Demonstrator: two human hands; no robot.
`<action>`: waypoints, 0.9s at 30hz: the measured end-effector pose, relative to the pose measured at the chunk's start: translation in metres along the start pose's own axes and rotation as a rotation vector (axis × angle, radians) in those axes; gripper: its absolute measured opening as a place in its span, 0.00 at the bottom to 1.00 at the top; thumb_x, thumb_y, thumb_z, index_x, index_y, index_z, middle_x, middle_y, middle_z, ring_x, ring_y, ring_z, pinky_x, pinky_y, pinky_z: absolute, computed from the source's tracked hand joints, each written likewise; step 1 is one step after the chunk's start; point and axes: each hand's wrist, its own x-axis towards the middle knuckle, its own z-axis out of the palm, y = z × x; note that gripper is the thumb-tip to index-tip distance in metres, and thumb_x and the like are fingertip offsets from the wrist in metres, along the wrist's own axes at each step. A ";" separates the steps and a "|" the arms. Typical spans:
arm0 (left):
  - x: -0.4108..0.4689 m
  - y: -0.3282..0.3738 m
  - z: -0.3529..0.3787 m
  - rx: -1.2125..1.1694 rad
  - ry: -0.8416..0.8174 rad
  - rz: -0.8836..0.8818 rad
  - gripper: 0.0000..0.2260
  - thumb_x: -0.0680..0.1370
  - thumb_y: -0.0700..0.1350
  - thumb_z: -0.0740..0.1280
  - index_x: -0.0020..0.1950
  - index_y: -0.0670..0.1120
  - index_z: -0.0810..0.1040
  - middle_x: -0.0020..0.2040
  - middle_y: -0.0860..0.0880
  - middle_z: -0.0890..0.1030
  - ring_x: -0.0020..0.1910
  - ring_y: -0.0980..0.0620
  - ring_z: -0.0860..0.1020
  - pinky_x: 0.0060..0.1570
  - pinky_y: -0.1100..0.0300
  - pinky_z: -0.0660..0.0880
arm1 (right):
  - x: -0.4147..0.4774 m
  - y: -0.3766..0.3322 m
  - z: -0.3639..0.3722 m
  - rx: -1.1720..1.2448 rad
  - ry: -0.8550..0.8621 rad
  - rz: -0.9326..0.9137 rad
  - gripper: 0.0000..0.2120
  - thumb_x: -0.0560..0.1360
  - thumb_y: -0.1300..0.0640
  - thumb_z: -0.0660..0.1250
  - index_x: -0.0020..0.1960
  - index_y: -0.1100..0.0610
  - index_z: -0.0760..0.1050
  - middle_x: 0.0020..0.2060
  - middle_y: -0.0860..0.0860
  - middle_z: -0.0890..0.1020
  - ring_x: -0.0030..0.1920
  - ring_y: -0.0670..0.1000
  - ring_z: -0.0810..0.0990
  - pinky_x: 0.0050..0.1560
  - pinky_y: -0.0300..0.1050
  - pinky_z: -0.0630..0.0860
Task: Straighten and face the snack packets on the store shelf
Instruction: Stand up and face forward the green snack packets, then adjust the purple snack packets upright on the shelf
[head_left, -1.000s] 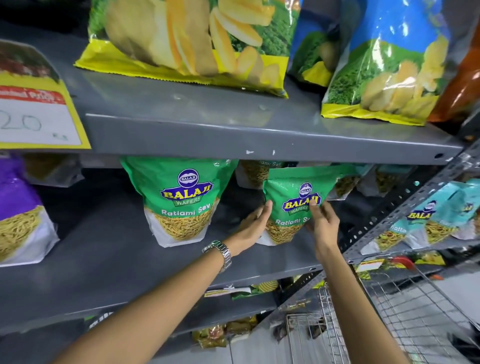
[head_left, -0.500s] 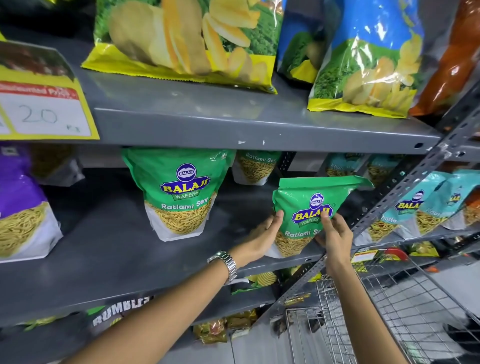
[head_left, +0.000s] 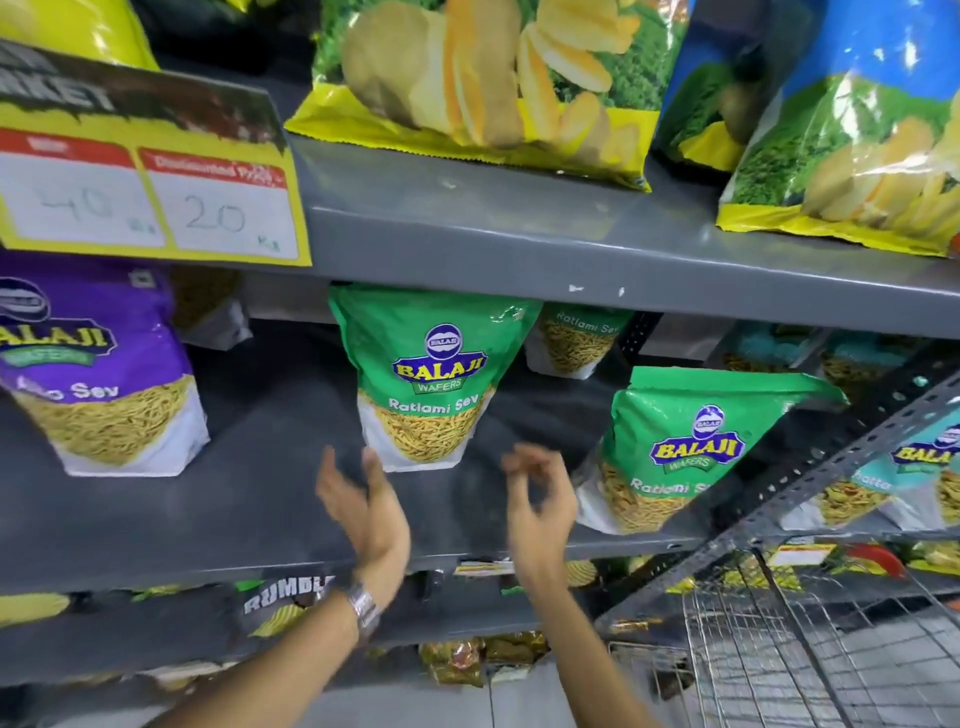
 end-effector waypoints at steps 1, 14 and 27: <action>0.017 0.008 0.001 -0.015 -0.018 0.004 0.25 0.80 0.47 0.60 0.74 0.40 0.58 0.75 0.40 0.60 0.74 0.44 0.60 0.74 0.49 0.56 | 0.017 -0.002 0.013 0.078 0.048 0.079 0.11 0.75 0.67 0.65 0.51 0.53 0.75 0.46 0.56 0.82 0.47 0.48 0.79 0.51 0.40 0.75; 0.068 0.028 -0.017 0.173 -0.609 -0.009 0.15 0.78 0.61 0.55 0.61 0.57 0.70 0.61 0.52 0.76 0.64 0.49 0.74 0.67 0.46 0.69 | 0.061 0.003 0.040 0.286 -0.275 0.494 0.09 0.79 0.55 0.57 0.48 0.48 0.76 0.42 0.41 0.84 0.46 0.43 0.81 0.46 0.43 0.76; 0.025 0.020 -0.055 0.075 -0.738 -0.058 0.12 0.72 0.62 0.57 0.53 0.62 0.73 0.52 0.64 0.78 0.49 0.73 0.77 0.44 0.75 0.74 | 0.007 0.009 -0.001 0.231 -0.163 0.529 0.17 0.80 0.54 0.58 0.65 0.62 0.70 0.52 0.54 0.78 0.56 0.56 0.78 0.62 0.58 0.74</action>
